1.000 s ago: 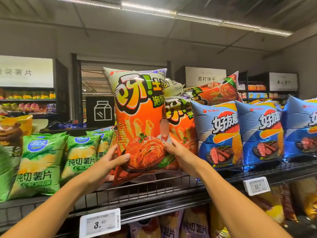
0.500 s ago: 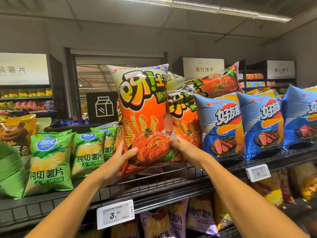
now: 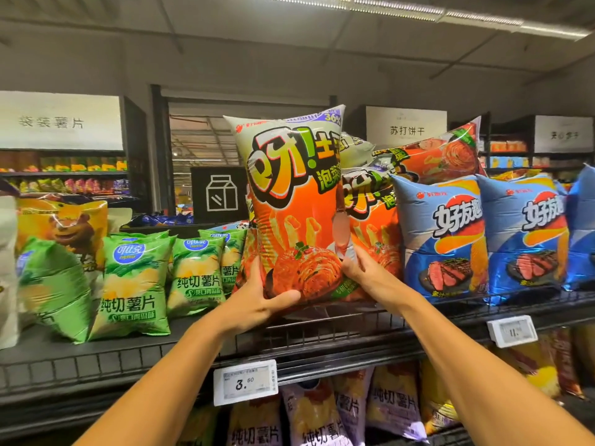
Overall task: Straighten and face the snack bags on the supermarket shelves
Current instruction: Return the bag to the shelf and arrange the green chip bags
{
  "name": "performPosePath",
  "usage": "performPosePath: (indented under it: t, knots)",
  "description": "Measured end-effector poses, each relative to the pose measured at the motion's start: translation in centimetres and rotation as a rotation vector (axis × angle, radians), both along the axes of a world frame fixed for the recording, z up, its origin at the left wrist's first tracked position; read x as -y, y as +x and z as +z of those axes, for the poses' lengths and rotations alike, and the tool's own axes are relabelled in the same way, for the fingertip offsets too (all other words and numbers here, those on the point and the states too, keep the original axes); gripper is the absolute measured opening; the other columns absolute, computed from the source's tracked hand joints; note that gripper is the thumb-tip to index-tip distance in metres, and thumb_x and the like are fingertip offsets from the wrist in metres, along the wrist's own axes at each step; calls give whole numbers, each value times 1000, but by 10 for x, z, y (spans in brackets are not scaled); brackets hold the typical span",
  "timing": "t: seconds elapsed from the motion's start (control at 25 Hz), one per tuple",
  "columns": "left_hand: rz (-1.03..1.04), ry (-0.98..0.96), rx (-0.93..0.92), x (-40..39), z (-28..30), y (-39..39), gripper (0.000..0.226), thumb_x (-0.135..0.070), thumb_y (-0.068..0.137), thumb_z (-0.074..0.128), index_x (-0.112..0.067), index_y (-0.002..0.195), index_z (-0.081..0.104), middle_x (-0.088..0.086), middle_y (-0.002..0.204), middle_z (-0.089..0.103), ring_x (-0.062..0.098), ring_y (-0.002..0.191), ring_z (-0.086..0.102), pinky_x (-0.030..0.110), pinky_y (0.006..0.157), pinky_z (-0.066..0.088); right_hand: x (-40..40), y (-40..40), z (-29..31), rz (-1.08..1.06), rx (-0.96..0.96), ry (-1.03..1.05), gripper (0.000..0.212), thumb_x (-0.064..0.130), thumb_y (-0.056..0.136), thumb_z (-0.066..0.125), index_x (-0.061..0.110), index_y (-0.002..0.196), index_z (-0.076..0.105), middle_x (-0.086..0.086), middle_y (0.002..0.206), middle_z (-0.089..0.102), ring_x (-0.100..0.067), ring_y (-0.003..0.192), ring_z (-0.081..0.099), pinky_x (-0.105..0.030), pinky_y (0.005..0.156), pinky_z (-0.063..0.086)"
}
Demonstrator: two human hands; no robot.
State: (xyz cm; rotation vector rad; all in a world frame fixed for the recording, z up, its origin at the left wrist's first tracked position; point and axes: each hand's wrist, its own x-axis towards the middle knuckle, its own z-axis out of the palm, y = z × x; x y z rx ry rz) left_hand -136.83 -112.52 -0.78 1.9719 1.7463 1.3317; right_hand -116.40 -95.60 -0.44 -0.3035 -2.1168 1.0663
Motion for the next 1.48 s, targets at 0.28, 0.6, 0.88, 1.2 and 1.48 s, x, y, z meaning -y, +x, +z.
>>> performPosePath:
  t: [0.28, 0.6, 0.88, 1.2, 1.48]
  knots:
    - [1, 16, 82, -4, -1, -5, 105, -30, 78, 81, -46, 144, 0, -10, 153, 33, 7, 138, 40, 27, 115, 29, -9, 1, -2, 106, 71, -82, 96, 78, 56, 78, 44, 139, 43, 22, 137, 59, 0, 129, 54, -30, 113, 37]
    - [44, 4, 52, -2, -2, -5, 103, -43, 76, 81, -44, 147, 6, -24, 150, 31, -12, 133, 39, 14, 113, 31, -3, 3, 2, 169, 70, -95, 100, 72, 63, 73, 28, 146, 39, 8, 147, 53, -7, 134, 49, -41, 120, 33]
    - [136, 30, 57, 2, 1, 3, 125, -92, 56, 57, -24, 153, 17, -7, 151, 41, 6, 135, 44, 36, 118, 30, 11, 4, 8, 263, 76, -143, 83, 94, 58, 57, 42, 123, 55, 33, 115, 68, 10, 113, 61, -5, 88, 45]
    - [106, 43, 104, 0, 3, 3, 113, -76, 60, 74, -31, 148, 19, -13, 143, 47, -1, 127, 52, 23, 108, 41, -4, 4, 4, 244, 24, -201, 124, 86, 49, 73, 22, 149, 39, 4, 146, 54, -13, 134, 52, -40, 118, 35]
    - [62, 36, 163, -2, 1, -1, 106, -27, 72, 87, -31, 150, 16, -14, 142, 46, -4, 123, 54, 9, 92, 45, -16, 6, 0, 231, -3, -253, 107, 55, 61, 84, 32, 153, 34, 4, 149, 51, -18, 138, 48, -49, 119, 33]
